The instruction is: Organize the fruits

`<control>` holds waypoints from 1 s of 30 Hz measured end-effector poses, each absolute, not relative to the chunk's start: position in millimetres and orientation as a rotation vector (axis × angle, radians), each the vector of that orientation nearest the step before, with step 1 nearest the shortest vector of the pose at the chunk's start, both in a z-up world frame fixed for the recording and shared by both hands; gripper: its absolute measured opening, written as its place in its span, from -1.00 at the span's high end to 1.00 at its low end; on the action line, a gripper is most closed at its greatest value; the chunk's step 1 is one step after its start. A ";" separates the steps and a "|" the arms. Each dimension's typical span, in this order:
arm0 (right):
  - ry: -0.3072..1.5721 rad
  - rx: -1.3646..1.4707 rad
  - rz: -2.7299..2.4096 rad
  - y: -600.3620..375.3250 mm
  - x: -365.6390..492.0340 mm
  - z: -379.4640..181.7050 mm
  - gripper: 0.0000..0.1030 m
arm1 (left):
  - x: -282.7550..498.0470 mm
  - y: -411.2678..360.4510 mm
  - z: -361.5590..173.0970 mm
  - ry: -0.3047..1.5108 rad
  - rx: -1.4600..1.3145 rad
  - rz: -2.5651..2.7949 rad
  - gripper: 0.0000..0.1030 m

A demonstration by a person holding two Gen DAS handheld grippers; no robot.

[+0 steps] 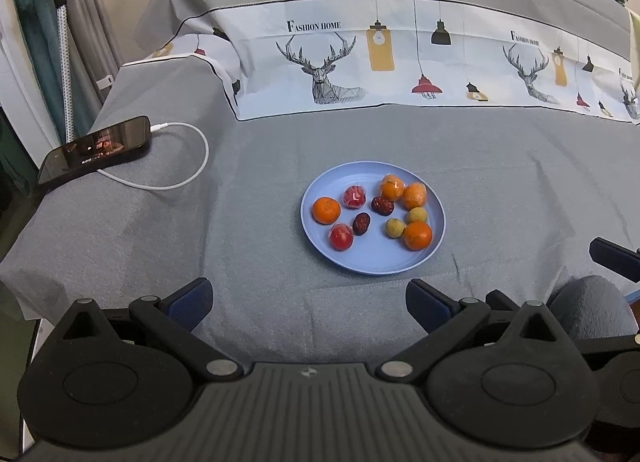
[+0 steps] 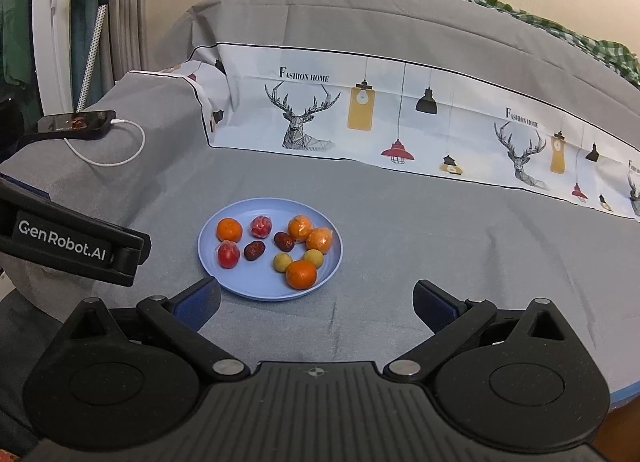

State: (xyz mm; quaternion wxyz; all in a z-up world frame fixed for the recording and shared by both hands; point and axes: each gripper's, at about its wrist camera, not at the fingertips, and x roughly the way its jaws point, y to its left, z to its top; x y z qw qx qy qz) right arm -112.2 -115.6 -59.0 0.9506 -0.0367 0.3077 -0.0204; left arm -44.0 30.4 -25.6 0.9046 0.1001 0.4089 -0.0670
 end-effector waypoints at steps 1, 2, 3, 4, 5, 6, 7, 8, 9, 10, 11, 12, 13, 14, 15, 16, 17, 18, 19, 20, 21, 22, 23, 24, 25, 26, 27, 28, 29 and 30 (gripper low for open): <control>0.627 -0.074 -0.042 -115.7 -111.9 -59.0 -0.97 | -43.8 30.2 -25.8 0.844 0.207 -0.137 -0.99; 0.627 -0.074 -0.041 -115.6 -111.6 -59.0 -0.97 | -43.5 30.1 -25.9 0.844 0.207 -0.135 -0.99; 0.627 -0.075 -0.042 -115.3 -111.6 -59.1 -0.97 | -43.5 30.9 -25.9 0.845 0.206 -0.135 -0.99; 0.628 -0.076 -0.041 -115.8 -111.9 -59.4 -0.97 | -43.4 30.9 -26.0 0.846 0.206 -0.135 -0.99; 0.630 -0.076 -0.041 -115.9 -111.7 -59.5 -0.97 | -43.4 30.9 -26.0 0.847 0.206 -0.135 -0.99; 0.631 -0.075 -0.040 -115.8 -111.5 -59.6 -0.97 | -43.6 31.1 -26.0 0.847 0.206 -0.135 -0.99; 0.631 -0.076 -0.039 -115.3 -111.5 -60.1 -0.97 | -43.5 31.2 -25.9 0.848 0.207 -0.135 -0.99; 0.631 -0.076 -0.039 -115.4 -111.5 -60.0 -0.97 | -43.5 31.2 -26.1 0.848 0.208 -0.135 -0.99; 0.631 -0.076 -0.039 -115.3 -111.5 -60.0 -0.97 | -43.4 31.2 -26.1 0.847 0.210 -0.135 -0.99; 0.630 -0.076 -0.040 -115.3 -111.5 -60.0 -0.97 | -43.4 31.1 -26.2 0.845 0.211 -0.135 -0.99; 0.629 -0.076 -0.040 -115.2 -111.4 -60.2 -0.97 | -43.3 31.0 -26.2 0.845 0.211 -0.135 -0.99; 0.629 -0.076 -0.040 -115.1 -111.7 -60.7 -0.97 | -43.3 30.7 -26.4 0.845 0.211 -0.134 -0.99; 0.630 -0.076 -0.040 -115.2 -111.8 -60.7 -0.97 | -43.4 30.4 -26.4 0.845 0.210 -0.134 -0.99; 0.631 -0.075 -0.041 -115.2 -111.7 -60.9 -0.97 | -43.4 30.0 -26.4 0.845 0.211 -0.135 -0.99; 0.631 -0.074 -0.042 -115.2 -111.8 -60.8 -0.97 | -43.5 29.8 -26.7 0.846 0.212 -0.134 -0.99; 0.631 -0.073 -0.042 -115.2 -111.8 -60.8 -0.97 | -43.8 29.7 -26.9 0.845 0.213 -0.134 -0.99; 0.630 -0.073 -0.043 -115.2 -111.7 -60.8 -0.97 | -43.9 29.6 -27.2 0.846 0.215 -0.133 -0.99; 0.631 -0.073 -0.043 -115.4 -111.8 -60.6 -0.97 | -44.2 29.6 -27.5 0.845 0.214 -0.133 -0.99; 0.631 -0.073 -0.043 -115.6 -111.9 -60.5 -0.97 | -44.3 29.6 -27.5 0.845 0.213 -0.134 -0.99; 0.631 -0.074 -0.043 -115.3 -111.9 -60.6 -0.97 | -44.1 29.9 -27.5 0.845 0.212 -0.134 -0.99; 0.630 -0.074 -0.043 -115.2 -111.6 -60.5 -0.97 | -44.1 29.9 -27.6 0.843 0.213 -0.132 -0.99; 0.631 -0.073 -0.043 -115.3 -111.7 -60.5 -0.97 | -44.2 29.6 -27.7 0.841 0.215 -0.131 -0.99; 0.631 -0.074 -0.043 -115.3 -111.6 -60.4 -0.97 | -44.1 29.4 -27.7 0.840 0.218 -0.131 -0.99; 0.631 -0.074 -0.043 -115.2 -111.5 -60.4 -0.97 | -44.2 29.0 -28.0 0.839 0.221 -0.130 -0.99; 0.631 -0.074 -0.043 -115.0 -111.4 -60.5 -0.97 | -43.9 29.1 -28.0 0.839 0.221 -0.131 -0.99; 0.631 -0.074 -0.043 -114.9 -111.3 -60.5 -0.97 | -43.9 29.0 -28.3 0.840 0.220 -0.132 -0.99; 0.631 -0.073 -0.044 -114.7 -111.2 -60.5 -0.97 | -43.7 29.0 -28.5 0.841 0.220 -0.132 -0.99; 0.632 -0.073 -0.044 -114.6 -111.2 -60.5 -0.97 | -43.7 28.9 -29.0 0.839 0.221 -0.132 -0.99; 0.632 -0.073 -0.044 -114.7 -111.1 -60.6 -0.97 | -43.7 29.0 -28.8 0.836 0.223 -0.132 -0.99; 0.632 -0.073 -0.043 -114.9 -111.2 -60.6 -0.97 | -43.6 29.1 -28.8 0.833 0.225 -0.129 -0.99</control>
